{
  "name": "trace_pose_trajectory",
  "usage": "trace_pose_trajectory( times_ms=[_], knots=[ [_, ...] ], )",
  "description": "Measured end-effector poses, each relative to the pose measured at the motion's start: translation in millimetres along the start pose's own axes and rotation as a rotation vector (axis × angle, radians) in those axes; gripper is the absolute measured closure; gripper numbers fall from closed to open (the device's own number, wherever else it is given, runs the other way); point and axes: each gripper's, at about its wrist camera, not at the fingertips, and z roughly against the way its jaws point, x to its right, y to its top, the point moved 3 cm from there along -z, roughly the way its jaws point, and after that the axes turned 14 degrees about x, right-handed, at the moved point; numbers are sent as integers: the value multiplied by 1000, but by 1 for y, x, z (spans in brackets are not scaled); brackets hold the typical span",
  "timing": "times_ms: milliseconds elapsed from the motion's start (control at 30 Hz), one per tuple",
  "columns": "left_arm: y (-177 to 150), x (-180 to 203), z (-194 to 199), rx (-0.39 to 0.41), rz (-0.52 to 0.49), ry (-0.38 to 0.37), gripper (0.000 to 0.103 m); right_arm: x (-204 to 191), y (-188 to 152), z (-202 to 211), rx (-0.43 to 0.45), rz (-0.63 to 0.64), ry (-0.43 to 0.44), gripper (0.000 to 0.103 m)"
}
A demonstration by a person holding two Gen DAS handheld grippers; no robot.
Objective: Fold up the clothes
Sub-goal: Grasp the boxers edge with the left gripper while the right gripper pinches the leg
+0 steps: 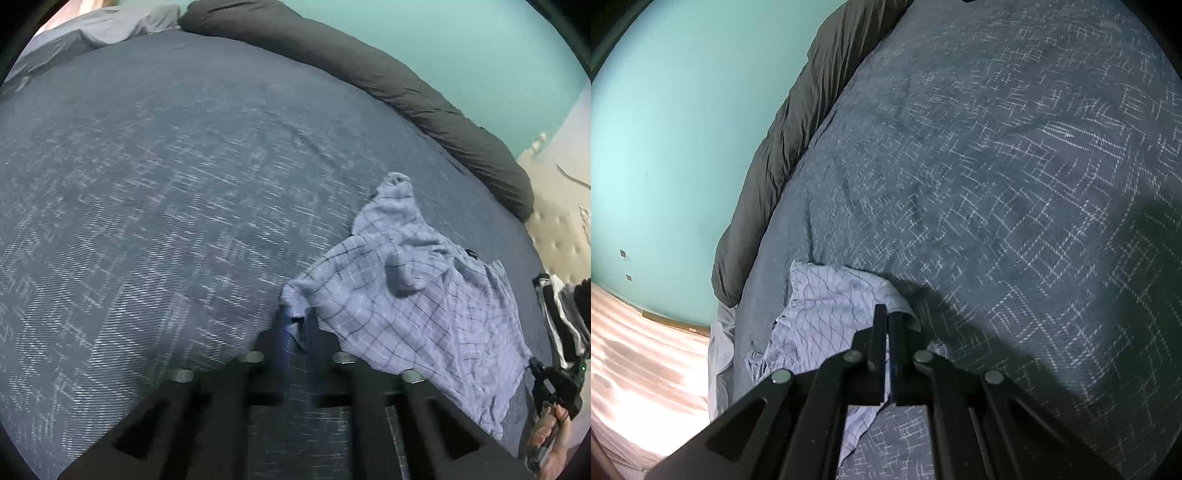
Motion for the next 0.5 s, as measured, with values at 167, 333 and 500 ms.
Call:
trace_pose_trajectory(
  times_ms=[167, 333, 500],
  knots=[
    [14, -2, 15, 69, -4, 2, 98, -6, 0, 2, 11, 23, 14, 102],
    [34, -22, 34, 158, 31, 48, 99, -10, 5, 12, 40, 31, 34, 102],
    [27, -29, 23, 109, 66, 61, 99, -2, 5, 6, 37, 21, 9, 102]
  ],
)
